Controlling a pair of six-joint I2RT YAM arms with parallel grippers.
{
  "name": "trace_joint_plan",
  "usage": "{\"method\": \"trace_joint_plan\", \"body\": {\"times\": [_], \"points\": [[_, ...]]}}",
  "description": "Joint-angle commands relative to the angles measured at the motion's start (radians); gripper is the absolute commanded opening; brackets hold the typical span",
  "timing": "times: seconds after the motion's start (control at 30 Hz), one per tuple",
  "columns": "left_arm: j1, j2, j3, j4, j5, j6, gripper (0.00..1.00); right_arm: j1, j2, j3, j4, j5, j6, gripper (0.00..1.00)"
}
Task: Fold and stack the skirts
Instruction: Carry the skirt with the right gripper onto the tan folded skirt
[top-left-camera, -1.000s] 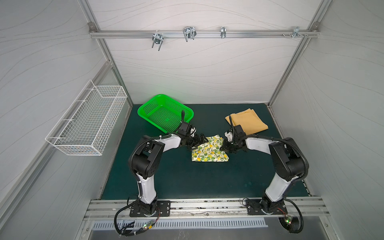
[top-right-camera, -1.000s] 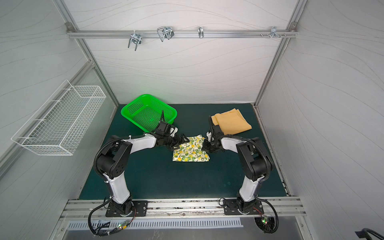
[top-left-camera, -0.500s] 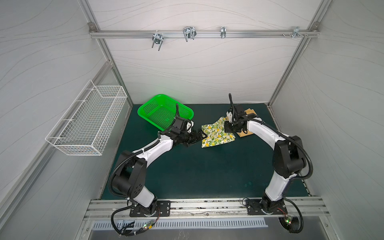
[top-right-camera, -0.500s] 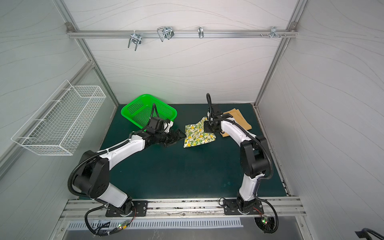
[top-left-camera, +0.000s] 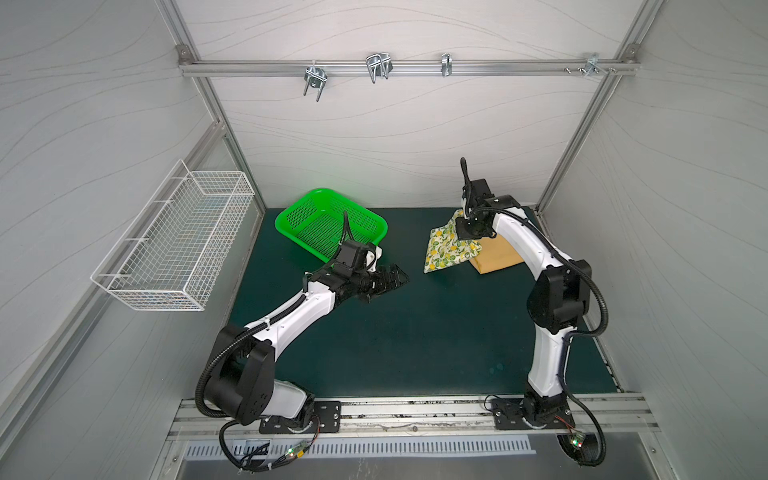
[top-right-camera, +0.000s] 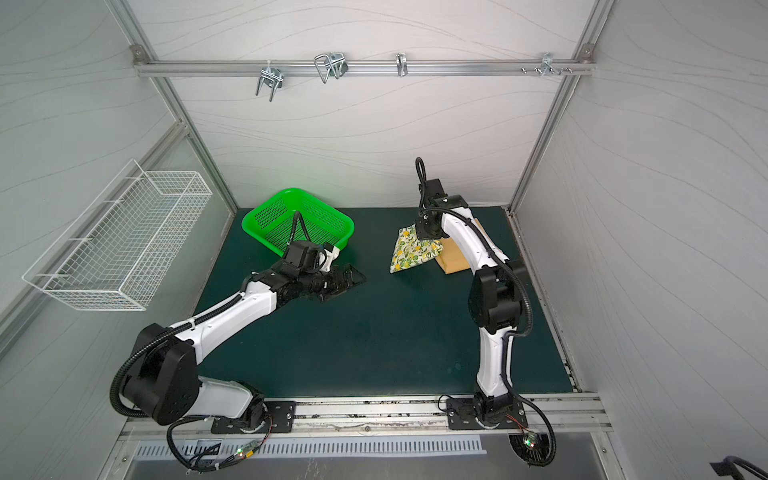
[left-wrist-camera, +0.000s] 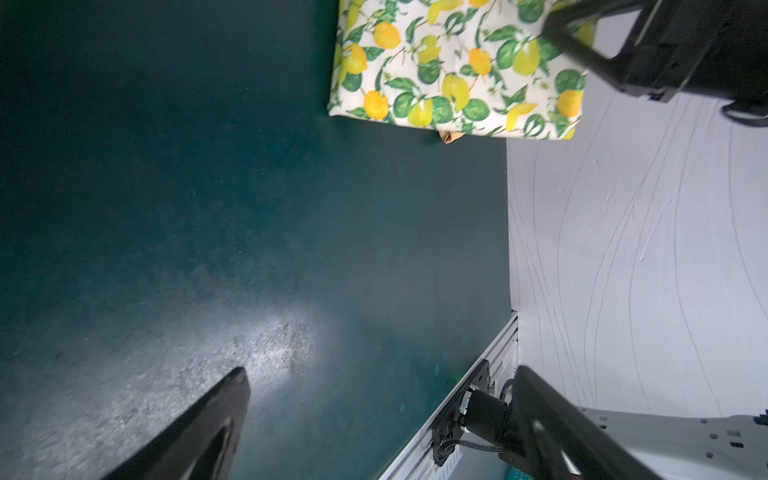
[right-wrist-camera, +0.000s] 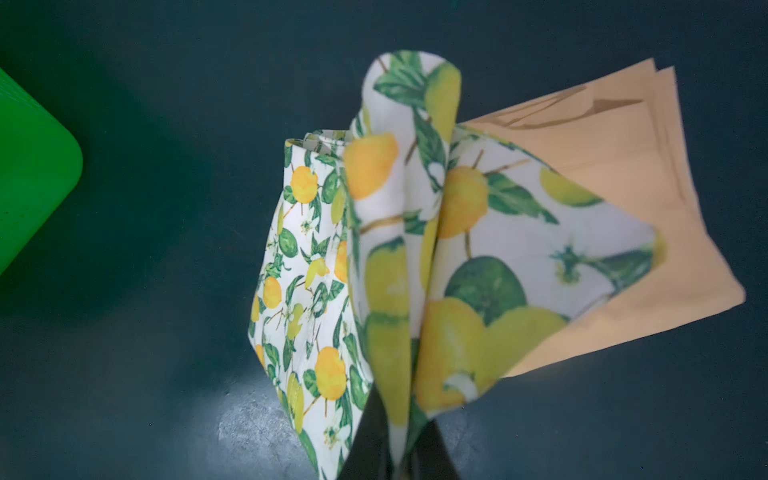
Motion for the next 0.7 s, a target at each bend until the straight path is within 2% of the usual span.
{"method": "trace_joint_plan", "body": {"times": [0.0, 0.17, 0.43, 0.6, 0.67], "points": [[0.009, -0.023, -0.004, 0.020, 0.016, 0.012, 0.99, -0.026, 0.049, 0.150, -0.147, 0.082, -0.095, 0.02], [0.012, -0.023, -0.004, 0.022, 0.026, 0.009, 0.99, -0.094, 0.119, 0.293, -0.242, 0.104, -0.132, 0.02], [0.013, -0.012, -0.009, 0.019, 0.026, 0.018, 0.99, -0.239, 0.163, 0.296, -0.230, 0.023, -0.120, 0.05], [0.013, -0.006, -0.019, 0.021, 0.025, 0.018, 0.99, -0.287, 0.266, 0.316, -0.230, 0.052, -0.108, 0.07], [0.014, -0.008, -0.021, 0.016, 0.025, 0.018, 0.99, -0.301, 0.305, 0.315, -0.226, 0.088, -0.100, 0.16]]}}
